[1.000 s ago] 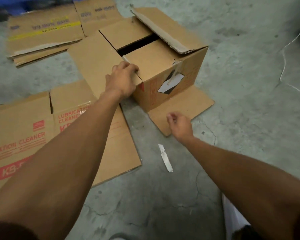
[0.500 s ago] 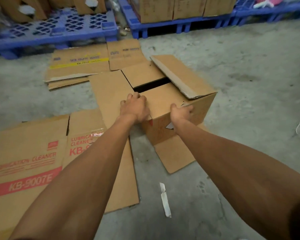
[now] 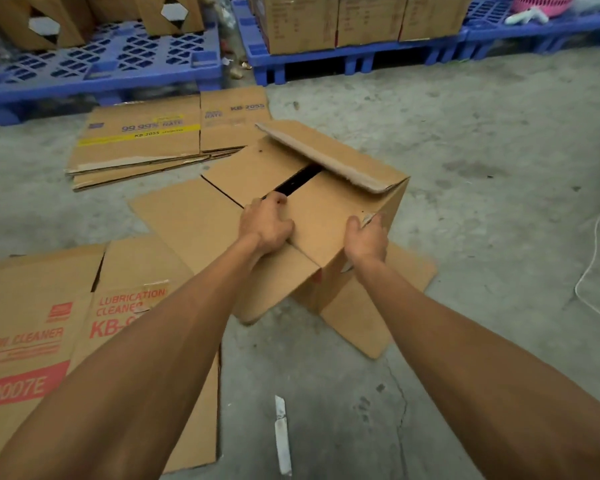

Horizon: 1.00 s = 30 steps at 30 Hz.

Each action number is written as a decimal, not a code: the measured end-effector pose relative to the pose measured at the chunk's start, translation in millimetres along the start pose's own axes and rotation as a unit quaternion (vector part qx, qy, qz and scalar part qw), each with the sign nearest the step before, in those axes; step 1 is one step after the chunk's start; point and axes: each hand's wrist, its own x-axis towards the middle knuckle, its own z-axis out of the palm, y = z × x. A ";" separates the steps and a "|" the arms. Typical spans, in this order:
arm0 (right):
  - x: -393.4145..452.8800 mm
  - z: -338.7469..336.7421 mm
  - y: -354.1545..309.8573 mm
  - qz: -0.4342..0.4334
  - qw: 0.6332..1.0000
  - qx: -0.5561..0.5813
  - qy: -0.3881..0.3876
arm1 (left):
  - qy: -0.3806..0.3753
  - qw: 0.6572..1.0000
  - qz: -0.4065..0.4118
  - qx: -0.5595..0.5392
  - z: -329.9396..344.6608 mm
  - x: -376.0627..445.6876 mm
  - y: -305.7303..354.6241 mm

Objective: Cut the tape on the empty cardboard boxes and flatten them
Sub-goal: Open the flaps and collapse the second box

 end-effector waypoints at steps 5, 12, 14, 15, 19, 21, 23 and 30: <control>16.2 -21.0 -5.3 0.022 0.998 -0.004 0.052 | -0.029 0.956 0.035 -0.289 -2.7 -26.8 19.0; -22.6 -36.5 -21.4 -0.051 0.994 0.095 0.027 | -0.116 0.903 0.169 -0.377 -26.3 -57.8 69.7; -51.1 -40.9 -3.2 -0.152 0.983 0.105 -0.001 | -0.140 0.908 0.212 -0.333 -32.1 -62.2 77.3; -63.2 -42.1 7.7 -0.187 0.978 0.088 -0.013 | -0.140 0.909 0.218 -0.327 -33.7 -61.9 79.6; -83.3 -38.8 25.9 -0.190 0.981 -0.003 -0.027 | -0.182 0.909 0.235 -0.291 -37.5 -58.2 81.4; -81.3 -35.7 16.0 -0.127 0.992 0.001 0.019 | -0.258 0.894 0.243 -0.273 -42.5 -57.6 76.1; -79.2 -35.9 4.0 -0.003 0.996 0.055 0.065 | -0.346 0.894 0.227 -0.171 -48.8 -49.1 62.9; -70.8 -45.7 9.8 0.154 0.922 0.325 0.145 | -0.274 0.845 0.224 0.402 -27.4 -30.8 14.2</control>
